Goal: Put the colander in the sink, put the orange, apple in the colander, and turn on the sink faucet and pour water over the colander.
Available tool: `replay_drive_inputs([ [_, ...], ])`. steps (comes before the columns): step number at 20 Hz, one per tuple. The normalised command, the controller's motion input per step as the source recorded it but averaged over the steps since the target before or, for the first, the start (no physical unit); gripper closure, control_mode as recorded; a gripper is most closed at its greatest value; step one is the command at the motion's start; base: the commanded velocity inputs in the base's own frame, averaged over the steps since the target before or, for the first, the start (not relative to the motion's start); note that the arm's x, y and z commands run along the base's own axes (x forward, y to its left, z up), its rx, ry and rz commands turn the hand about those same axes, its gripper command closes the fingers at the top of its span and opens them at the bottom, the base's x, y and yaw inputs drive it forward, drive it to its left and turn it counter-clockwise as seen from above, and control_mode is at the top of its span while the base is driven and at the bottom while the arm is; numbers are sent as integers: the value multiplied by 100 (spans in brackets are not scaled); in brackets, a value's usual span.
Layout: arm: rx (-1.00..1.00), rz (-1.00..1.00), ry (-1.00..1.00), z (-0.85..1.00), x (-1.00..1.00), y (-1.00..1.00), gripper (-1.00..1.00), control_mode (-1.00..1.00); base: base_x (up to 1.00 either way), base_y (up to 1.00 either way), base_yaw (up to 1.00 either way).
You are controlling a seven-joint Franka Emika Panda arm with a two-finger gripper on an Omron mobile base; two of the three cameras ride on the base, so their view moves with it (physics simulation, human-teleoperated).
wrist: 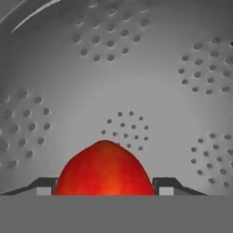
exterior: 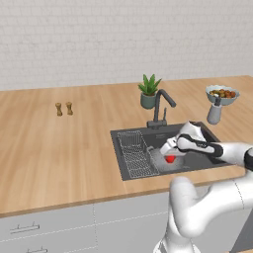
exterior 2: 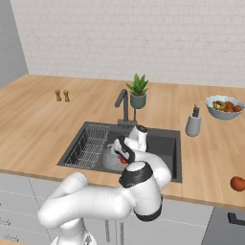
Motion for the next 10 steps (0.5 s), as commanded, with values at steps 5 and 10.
replay_drive_inputs([
  [5,-1,0,6,-59,21,15,100,-100,0,0,0],
  [10,0,0,-2,-13,-3,0,-100,-100,0,0,0],
])
